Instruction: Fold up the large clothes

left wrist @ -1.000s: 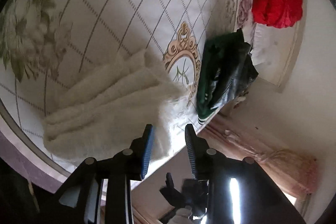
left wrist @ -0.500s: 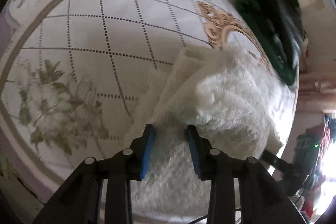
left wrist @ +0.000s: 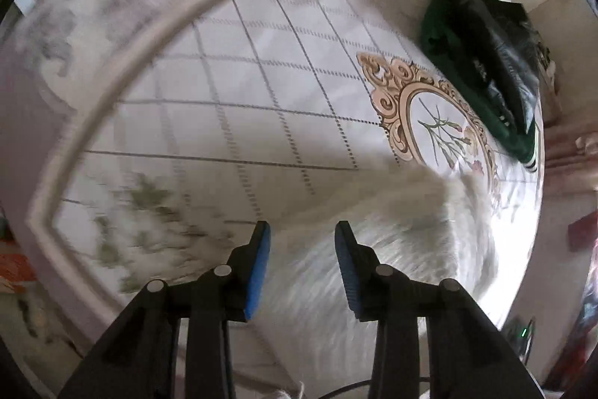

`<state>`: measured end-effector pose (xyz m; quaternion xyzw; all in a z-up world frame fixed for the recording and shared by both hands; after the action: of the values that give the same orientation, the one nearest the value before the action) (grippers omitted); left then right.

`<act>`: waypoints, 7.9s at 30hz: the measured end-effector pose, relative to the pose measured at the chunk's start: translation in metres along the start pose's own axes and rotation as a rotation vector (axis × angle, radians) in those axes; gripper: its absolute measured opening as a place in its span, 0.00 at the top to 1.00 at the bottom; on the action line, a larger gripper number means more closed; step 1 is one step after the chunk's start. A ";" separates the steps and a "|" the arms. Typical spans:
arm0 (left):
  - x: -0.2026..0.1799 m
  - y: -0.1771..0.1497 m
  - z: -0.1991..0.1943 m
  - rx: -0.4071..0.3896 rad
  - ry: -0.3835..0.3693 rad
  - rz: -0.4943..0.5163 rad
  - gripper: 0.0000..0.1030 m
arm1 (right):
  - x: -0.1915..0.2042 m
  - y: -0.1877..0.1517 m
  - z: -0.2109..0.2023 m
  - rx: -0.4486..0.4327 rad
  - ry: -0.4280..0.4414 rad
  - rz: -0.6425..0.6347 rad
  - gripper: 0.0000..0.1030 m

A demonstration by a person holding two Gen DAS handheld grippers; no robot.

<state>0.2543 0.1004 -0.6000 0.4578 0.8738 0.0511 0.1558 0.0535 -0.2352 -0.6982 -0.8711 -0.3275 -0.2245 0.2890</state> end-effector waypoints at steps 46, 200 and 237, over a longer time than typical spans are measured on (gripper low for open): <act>-0.037 -0.136 -0.012 0.053 0.146 0.089 0.67 | 0.045 -0.037 -0.059 0.446 -0.436 -0.714 0.30; -0.259 0.043 -0.472 -0.611 -0.108 0.552 0.01 | 0.376 -0.292 -0.684 -1.037 -0.549 -1.013 0.00; -0.243 0.033 -0.501 -0.662 -0.086 0.504 0.00 | 0.395 -0.319 -0.720 -1.030 -0.484 -1.075 0.00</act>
<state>0.2498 -0.0521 -0.0632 0.5844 0.6635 0.3464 0.3135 -0.0448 -0.3324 0.1717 -0.6420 -0.6128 -0.2612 -0.3795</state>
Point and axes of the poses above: each gripper's, at about its wrist camera, not at the fingertips, and z roughly the way its jaws point, x to its left, y to its top, the point moved 9 cm from there along z, roughly the way its jaws point, and after that the axes turned 4 degrees about -x, right-handed, at the moved point
